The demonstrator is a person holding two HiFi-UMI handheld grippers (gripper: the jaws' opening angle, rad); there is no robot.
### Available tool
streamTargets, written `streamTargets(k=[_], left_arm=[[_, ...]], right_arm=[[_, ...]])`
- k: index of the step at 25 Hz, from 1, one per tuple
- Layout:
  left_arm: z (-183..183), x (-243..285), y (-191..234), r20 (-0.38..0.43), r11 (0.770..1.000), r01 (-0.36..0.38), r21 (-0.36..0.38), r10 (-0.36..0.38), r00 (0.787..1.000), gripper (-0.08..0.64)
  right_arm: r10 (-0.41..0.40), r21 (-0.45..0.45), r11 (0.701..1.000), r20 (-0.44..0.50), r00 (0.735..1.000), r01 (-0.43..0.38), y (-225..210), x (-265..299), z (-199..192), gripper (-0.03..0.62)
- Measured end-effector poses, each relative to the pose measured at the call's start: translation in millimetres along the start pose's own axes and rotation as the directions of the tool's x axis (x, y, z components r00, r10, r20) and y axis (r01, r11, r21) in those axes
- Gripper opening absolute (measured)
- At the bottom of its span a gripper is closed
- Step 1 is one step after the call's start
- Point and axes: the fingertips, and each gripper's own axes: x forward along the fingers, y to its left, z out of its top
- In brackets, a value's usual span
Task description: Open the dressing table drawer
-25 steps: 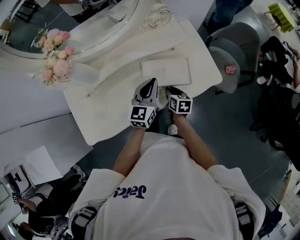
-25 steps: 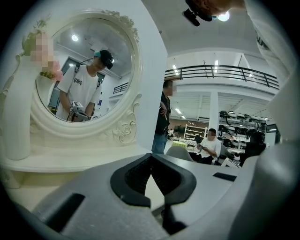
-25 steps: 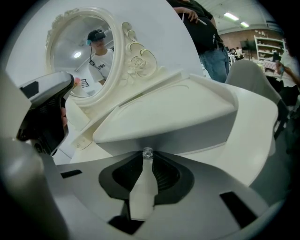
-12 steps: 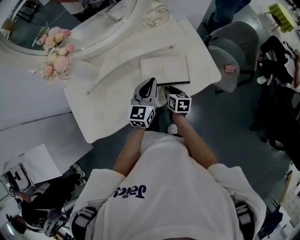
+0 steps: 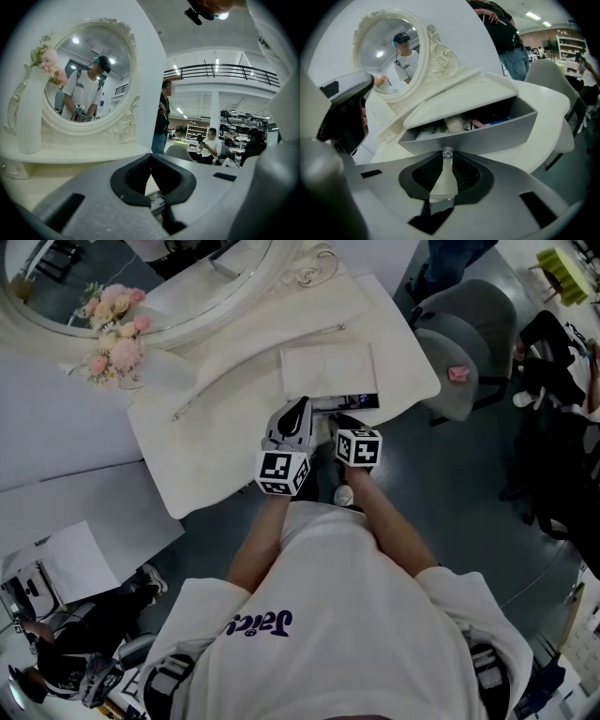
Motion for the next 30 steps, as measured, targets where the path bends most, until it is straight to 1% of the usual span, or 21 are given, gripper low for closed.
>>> streamTargets(k=[15, 24, 30], left_arm=[[-3.4, -22.5, -15.0, 0.004, 1.0, -0.029, 0.003, 0.029, 1.0, 0.014], [-5.3, -38.2, -25.4, 0.016, 0.999, -0.048, -0.002, 0.048, 0.999, 0.014], [-6.9, -45.4, -29.6, 0.02, 0.998, -0.056, -0.002, 0.056, 0.998, 0.014]], right_arm=[[0.018, -0.008, 1.0, -0.013, 1.0, -0.018, 2.7, -19.3, -22.9, 0.066], [0.029, -0.037, 0.999, -0.048, 0.998, -0.03, 9.4, -31.3, -45.6, 0.066], [0.03, -0.033, 0.999, -0.062, 0.998, -0.032, 6.6, -36.6, -56.2, 0.066]])
